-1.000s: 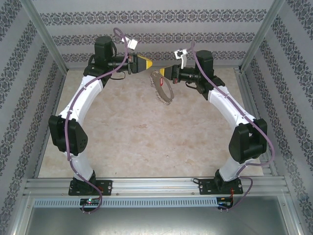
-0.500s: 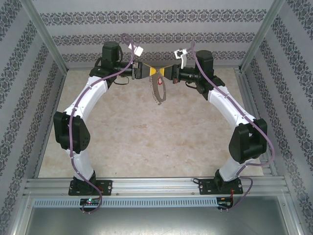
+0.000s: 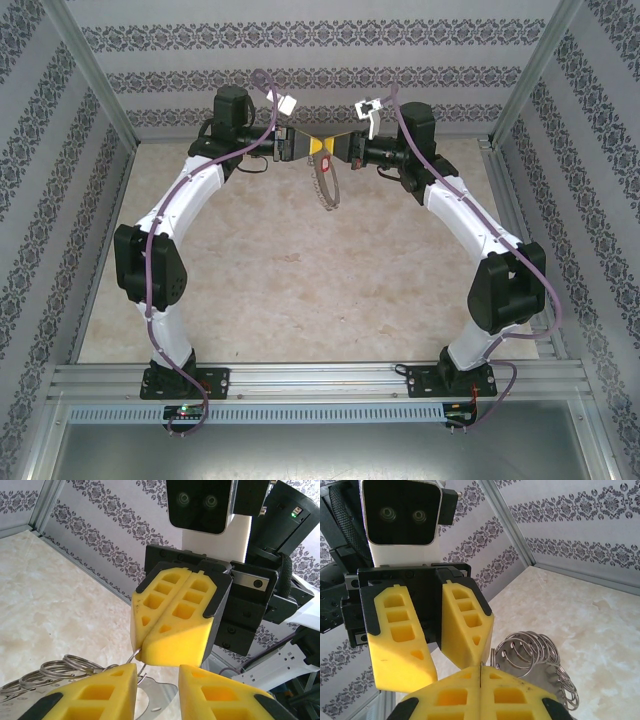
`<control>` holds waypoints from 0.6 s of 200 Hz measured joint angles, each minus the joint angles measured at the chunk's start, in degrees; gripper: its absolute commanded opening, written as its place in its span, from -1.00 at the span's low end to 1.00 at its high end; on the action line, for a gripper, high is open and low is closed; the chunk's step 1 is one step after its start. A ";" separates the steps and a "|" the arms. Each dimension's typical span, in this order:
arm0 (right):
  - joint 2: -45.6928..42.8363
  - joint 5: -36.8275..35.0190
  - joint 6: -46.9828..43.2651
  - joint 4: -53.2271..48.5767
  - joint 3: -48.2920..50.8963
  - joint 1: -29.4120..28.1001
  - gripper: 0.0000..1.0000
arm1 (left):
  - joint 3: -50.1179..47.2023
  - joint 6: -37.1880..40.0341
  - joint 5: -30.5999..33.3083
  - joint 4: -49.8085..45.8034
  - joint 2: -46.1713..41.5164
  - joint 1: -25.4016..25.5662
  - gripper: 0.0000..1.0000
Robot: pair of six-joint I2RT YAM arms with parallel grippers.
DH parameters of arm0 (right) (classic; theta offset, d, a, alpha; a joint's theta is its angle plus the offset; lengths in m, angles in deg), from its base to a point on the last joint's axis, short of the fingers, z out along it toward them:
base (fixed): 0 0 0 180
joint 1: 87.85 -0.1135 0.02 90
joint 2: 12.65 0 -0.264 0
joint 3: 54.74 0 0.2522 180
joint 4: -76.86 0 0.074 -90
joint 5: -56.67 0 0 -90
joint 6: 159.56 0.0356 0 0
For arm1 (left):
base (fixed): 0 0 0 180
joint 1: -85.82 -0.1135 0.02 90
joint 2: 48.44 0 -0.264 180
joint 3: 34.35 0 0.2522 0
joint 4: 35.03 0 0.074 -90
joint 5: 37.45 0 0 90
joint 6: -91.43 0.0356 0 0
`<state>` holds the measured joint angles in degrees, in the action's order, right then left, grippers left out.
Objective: Put the keys on the keyring
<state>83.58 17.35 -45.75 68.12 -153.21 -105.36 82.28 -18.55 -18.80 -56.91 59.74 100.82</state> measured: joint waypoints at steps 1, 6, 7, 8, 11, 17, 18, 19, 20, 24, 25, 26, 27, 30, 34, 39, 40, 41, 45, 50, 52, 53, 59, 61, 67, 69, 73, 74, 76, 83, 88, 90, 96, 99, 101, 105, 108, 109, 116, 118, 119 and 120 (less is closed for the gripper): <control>0.00 0.00 0.00 0.00 0.00 0.00 -1.00 | 0.00 -0.02 0.00 0.00 0.00 0.00 -0.43; 0.00 0.00 0.00 0.02 0.00 0.00 -1.00 | 0.00 -0.04 -0.02 0.07 0.00 0.00 -0.43; 0.00 0.00 0.00 0.02 0.00 0.00 -1.00 | 0.00 -0.07 0.00 0.07 0.00 0.00 -0.43; 0.00 0.00 0.00 0.04 0.00 0.00 -1.00 | 0.00 -0.07 0.00 0.07 0.00 0.00 -0.43; 0.00 0.00 0.00 0.07 0.00 -0.02 -1.00 | 0.00 -0.07 0.00 0.07 0.00 0.00 -0.43; 0.00 0.00 0.00 0.07 0.00 -0.02 -1.00 | 0.00 -0.04 0.02 0.04 0.00 0.00 -0.43; 0.00 0.00 0.00 0.07 0.00 -0.04 -1.00 | 0.00 -0.02 0.02 0.04 0.00 0.00 -0.43; 0.00 0.00 0.00 0.07 0.00 -0.07 -1.00 | 0.00 0.00 0.04 0.04 0.00 0.00 -0.42; 0.00 -0.02 0.00 0.07 0.00 -0.11 -1.00 | 0.00 0.02 0.04 0.04 0.00 0.00 -0.42; 0.00 -0.04 0.00 0.04 0.02 -0.11 -1.00 | 0.00 0.07 0.09 0.00 0.00 0.00 -0.43; 0.00 -0.04 0.00 0.04 0.02 -0.11 -1.00 | 0.00 0.07 0.15 0.00 0.00 0.00 -0.43; 0.00 -0.04 0.00 0.04 0.02 -0.13 -1.00 | 0.00 0.09 0.17 0.00 0.00 0.00 -0.43; 0.00 -0.04 0.00 0.04 0.02 -0.13 -1.00 | 0.00 0.09 0.20 -0.02 0.00 0.00 -0.42; 0.00 -0.09 -0.02 0.04 0.02 -0.20 -1.00 | 0.00 0.11 0.22 -0.02 0.00 0.00 -0.43; 0.00 -0.11 0.00 0.04 0.02 -0.24 -1.00 | 0.00 0.24 0.35 -0.02 0.00 0.00 -0.43; 0.00 -0.20 -0.02 0.04 0.04 -0.26 -1.00 | 0.00 0.28 0.46 -0.04 0.00 0.00 -0.42; 0.00 -0.24 -0.02 0.07 0.04 -0.26 -1.00 | 0.00 0.31 0.46 -0.04 0.00 0.00 -0.42; 0.00 -0.24 0.00 0.09 0.07 -0.26 -1.00 | 0.00 0.31 0.46 -0.04 0.00 0.00 -0.42; 0.00 -0.24 -0.02 0.11 0.11 -0.26 -1.00 | 0.00 0.35 0.50 -0.04 0.00 -0.02 -0.42; 0.00 -0.24 -0.02 0.13 0.13 -0.26 -1.00 | 0.00 0.39 0.63 -0.07 0.00 -0.09 -0.43; 0.00 -0.24 -0.02 0.11 0.13 -0.26 -1.00 | 0.00 0.44 0.66 -0.07 0.00 -0.11 -0.42; 0.00 -0.24 -0.02 0.11 0.13 -0.26 -1.00 | 0.00 0.46 0.66 -0.07 0.00 -0.11 -0.42; 0.00 -0.26 -0.02 0.15 0.22 -0.24 -1.00 | -0.02 0.50 0.72 -0.07 0.00 -0.11 -0.43; 0.00 -0.26 -0.02 0.15 0.24 -0.24 -1.00 | 0.00 0.48 0.85 -0.04 0.00 -0.11 -0.42; -0.02 -0.26 -0.02 0.17 0.35 -0.26 -1.00 | 0.00 0.50 0.92 -0.04 0.00 -0.11 -0.43; -0.07 -0.26 -0.02 0.20 0.39 -0.26 -1.00 | -0.02 0.50 0.94 -0.04 0.00 -0.13 -0.43; -0.07 -0.26 -0.02 0.20 0.48 -0.24 -1.00 | -0.02 0.50 1.01 -0.04 0.00 -0.15 -0.43; -0.07 -0.26 0.00 0.17 0.48 -0.26 -1.00 | -0.02 0.48 1.03 -0.04 0.00 -0.17 -0.43; -0.07 -0.26 0.00 0.17 0.52 -0.24 -1.00 | -0.02 0.50 1.07 -0.04 0.00 -0.22 -0.43; -0.07 -0.24 0.00 0.20 0.61 -0.24 -1.00 | -0.09 0.48 1.07 -0.04 0.00 -0.31 -0.43; -0.07 -0.26 0.00 0.24 0.72 -0.24 -1.00 | -0.13 0.48 1.07 -0.04 0.00 -0.37 -0.43; -0.07 -0.24 0.00 0.24 0.76 -0.24 -1.00 | -0.15 0.48 1.07 -0.04 0.00 -0.39 -0.43; -0.07 -0.26 0.00 0.20 0.81 -0.26 -1.00 | -0.24 0.50 1.11 -0.04 0.00 -0.46 -0.42; -0.07 -0.24 0.00 0.22 0.81 -0.26 -1.00 | -0.26 0.48 1.11 -0.04 0.00 -0.48 -0.43; -0.07 -0.26 0.00 0.20 0.83 -0.26 -1.00 | -0.33 0.50 1.11 -0.04 0.00 -0.48 -0.43; -0.07 -0.24 0.00 0.17 0.83 -0.26 -1.00 | -0.39 0.50 1.14 -0.02 0.00 -0.50 -0.43; -0.07 -0.24 0.00 0.17 0.85 -0.26 -1.00 | -0.44 0.50 1.14 -0.02 0.00 -0.50 -0.43; -0.07 -0.24 -0.02 0.17 0.85 -0.26 -1.00 | -0.44 0.50 1.14 -0.04 0.00 -0.50 -0.43; -0.07 -0.24 0.00 0.17 0.85 -0.26 -1.00 | -0.55 0.50 1.29 -0.04 0.00 -0.50 -0.42; -0.09 -0.26 0.00 0.17 0.85 -0.26 -1.00 | -0.55 0.50 1.29 -0.02 0.00 -0.50 -0.42; -0.09 -0.26 0.00 0.17 0.85 -0.26 -1.00 | -0.57 0.50 1.31 -0.02 0.00 -0.50 -0.42; -0.09 -0.26 0.00 0.17 0.85 -0.26 -1.00 | -0.57 0.50 1.31 -0.02 0.00 -0.50 -0.42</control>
<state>83.49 17.09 -45.75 68.29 -152.36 -105.63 81.71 -18.05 -17.49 -56.94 59.74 100.32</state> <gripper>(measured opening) 0.064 0.287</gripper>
